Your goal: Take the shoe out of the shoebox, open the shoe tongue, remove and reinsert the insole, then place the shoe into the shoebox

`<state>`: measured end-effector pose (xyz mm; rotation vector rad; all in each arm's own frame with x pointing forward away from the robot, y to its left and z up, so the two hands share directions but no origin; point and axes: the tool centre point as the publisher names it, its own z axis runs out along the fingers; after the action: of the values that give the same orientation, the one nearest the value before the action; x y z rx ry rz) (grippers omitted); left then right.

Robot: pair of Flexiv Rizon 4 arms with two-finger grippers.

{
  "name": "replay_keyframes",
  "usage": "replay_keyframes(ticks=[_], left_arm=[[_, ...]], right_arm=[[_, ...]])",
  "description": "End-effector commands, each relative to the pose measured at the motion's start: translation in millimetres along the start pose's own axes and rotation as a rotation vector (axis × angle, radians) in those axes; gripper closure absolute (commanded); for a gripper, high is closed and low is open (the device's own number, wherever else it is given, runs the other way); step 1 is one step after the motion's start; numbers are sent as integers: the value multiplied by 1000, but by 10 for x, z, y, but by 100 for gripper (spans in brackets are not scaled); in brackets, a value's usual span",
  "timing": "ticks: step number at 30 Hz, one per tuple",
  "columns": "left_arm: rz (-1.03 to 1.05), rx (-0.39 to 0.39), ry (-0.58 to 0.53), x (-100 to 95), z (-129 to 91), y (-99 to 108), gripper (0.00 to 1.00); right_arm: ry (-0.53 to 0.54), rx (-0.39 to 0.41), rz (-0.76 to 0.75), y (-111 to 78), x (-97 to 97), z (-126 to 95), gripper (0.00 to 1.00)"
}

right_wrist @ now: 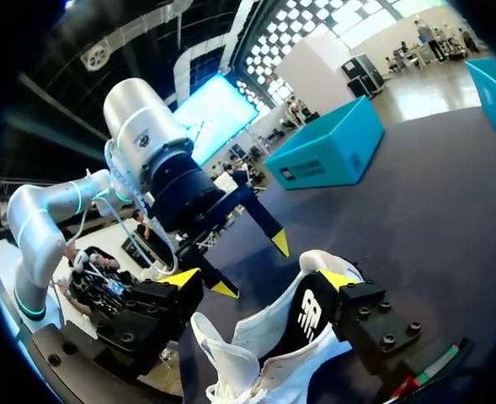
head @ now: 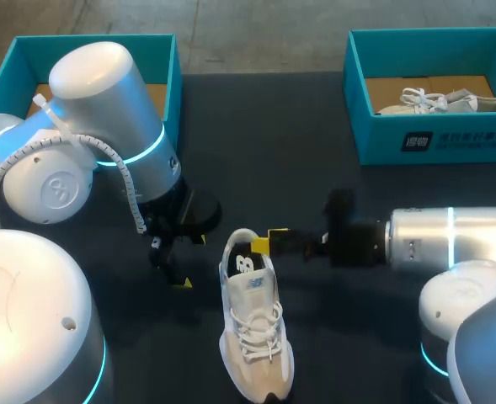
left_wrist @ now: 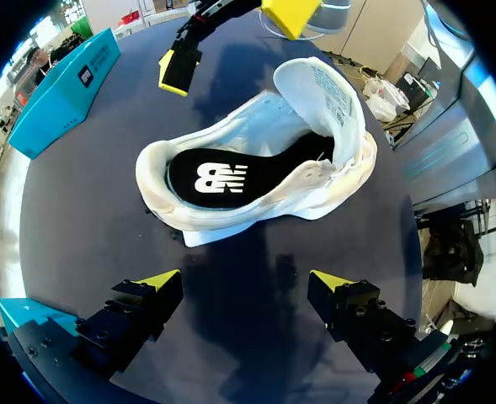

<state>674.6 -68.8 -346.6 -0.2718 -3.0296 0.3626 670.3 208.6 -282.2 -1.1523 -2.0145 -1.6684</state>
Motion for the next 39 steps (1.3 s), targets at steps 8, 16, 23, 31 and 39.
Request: replay_keyframes(ticks=[8,16,23,31,39], left_arm=[[48,3,55,-141,-345,233,0],[91,8,21,-229,-613,446,0],[222,40,20,-310,-800,682,0],[364,24,79,-488,-1018,951,0],[364,24,79,-488,-1018,951,0]], right_arm=[[-135,117,97,131,30,-85,24],[-208,160,141,146,73,-80,70],[-269,208,164,146,157,-43,100],[-294,234,193,141,175,-31,100],[-294,234,193,141,175,-31,100]])
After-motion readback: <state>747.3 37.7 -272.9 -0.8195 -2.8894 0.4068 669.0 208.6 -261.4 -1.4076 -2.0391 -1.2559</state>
